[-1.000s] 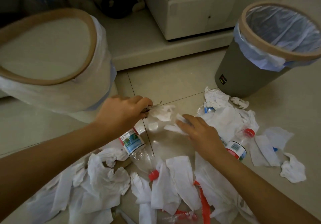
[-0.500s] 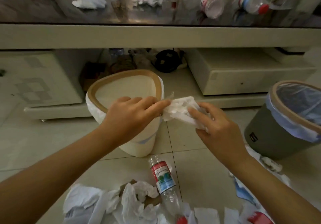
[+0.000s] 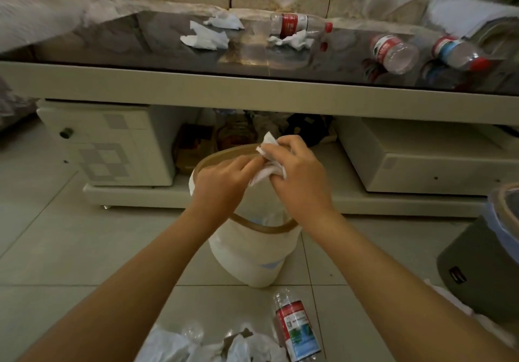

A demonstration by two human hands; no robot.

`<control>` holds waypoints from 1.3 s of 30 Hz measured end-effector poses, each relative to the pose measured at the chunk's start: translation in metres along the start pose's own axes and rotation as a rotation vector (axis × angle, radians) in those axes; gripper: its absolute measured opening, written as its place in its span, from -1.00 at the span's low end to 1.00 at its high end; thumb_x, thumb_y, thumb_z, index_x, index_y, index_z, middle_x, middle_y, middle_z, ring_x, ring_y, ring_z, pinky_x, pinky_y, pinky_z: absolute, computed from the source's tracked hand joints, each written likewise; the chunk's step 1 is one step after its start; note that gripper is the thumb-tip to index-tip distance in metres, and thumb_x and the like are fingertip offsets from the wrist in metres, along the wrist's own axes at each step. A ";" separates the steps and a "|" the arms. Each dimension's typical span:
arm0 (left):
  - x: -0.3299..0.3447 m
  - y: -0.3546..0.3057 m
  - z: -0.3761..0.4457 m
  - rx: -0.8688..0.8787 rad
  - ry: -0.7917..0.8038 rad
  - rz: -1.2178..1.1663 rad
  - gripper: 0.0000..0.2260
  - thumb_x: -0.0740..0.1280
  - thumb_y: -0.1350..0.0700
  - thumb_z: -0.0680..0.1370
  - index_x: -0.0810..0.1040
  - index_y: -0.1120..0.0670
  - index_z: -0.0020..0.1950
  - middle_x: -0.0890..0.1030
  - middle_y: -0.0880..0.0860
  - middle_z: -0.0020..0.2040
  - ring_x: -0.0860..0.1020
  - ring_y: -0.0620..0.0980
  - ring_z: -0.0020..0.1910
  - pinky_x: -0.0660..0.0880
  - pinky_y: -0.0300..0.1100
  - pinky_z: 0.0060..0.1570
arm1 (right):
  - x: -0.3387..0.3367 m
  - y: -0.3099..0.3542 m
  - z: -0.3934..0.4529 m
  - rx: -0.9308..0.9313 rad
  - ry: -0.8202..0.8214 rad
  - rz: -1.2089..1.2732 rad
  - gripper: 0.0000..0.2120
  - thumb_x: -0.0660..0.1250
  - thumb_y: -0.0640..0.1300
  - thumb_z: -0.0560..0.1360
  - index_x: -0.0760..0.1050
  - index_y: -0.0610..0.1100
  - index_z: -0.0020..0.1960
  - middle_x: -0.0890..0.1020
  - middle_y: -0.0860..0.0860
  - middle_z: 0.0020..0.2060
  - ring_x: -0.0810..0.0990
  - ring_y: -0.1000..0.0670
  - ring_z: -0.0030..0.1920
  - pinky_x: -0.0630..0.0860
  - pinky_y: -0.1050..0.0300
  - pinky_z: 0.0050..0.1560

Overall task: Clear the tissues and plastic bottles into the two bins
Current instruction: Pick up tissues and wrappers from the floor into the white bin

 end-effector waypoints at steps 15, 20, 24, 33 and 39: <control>0.008 -0.010 -0.007 -0.088 0.357 0.123 -0.31 0.38 0.21 0.46 0.18 -0.02 0.52 0.27 0.02 0.50 0.18 0.03 0.50 0.10 0.10 0.45 | 0.025 -0.020 -0.034 0.040 0.448 -0.408 -0.47 0.22 0.09 0.54 0.23 0.01 0.47 0.22 -0.05 0.50 0.07 -0.12 0.52 0.00 -0.23 0.46; 0.001 -0.043 -0.011 -0.014 0.245 0.039 -0.44 0.44 0.04 0.42 0.42 0.04 0.40 0.51 0.04 0.33 0.45 0.06 0.33 0.34 0.07 0.28 | -0.011 -0.029 -0.072 0.007 0.288 -0.391 -0.53 0.21 0.07 0.51 0.38 -0.06 0.38 0.44 -0.09 0.36 0.37 -0.11 0.38 0.38 -0.16 0.31; 0.000 -0.087 -0.013 0.075 0.219 -0.025 -0.53 0.34 0.02 0.48 0.44 0.06 0.38 0.52 0.07 0.31 0.47 0.08 0.30 0.35 0.08 0.26 | -0.040 -0.053 -0.122 0.075 0.308 -0.426 -0.53 0.20 0.07 0.50 0.38 -0.07 0.37 0.44 -0.10 0.36 0.40 -0.11 0.35 0.41 -0.11 0.27; 0.056 -0.216 -0.034 0.356 0.459 -0.148 -0.29 0.56 0.03 0.25 0.45 0.07 0.37 0.53 0.07 0.30 0.50 0.10 0.27 0.45 0.06 0.18 | -0.111 -0.126 -0.270 0.319 0.536 -0.581 -0.48 0.31 0.05 0.43 0.42 -0.07 0.36 0.47 -0.13 0.34 0.49 -0.19 0.28 0.46 -0.16 0.20; 0.093 -0.310 -0.041 0.501 0.648 -0.160 -0.28 0.42 -0.03 0.45 0.16 0.01 0.52 0.28 0.05 0.49 0.26 0.07 0.45 0.23 0.03 0.36 | -0.175 -0.155 -0.354 0.408 0.603 -0.670 -0.41 0.48 0.00 0.31 0.45 -0.09 0.31 0.52 -0.17 0.28 0.56 -0.23 0.19 0.48 -0.22 0.14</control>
Point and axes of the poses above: each hand's wrist, its own z-axis towards the middle knuckle, its own x-axis out of the palm, y = z × x, the point moved 4 cm from there along z, towards the middle knuckle
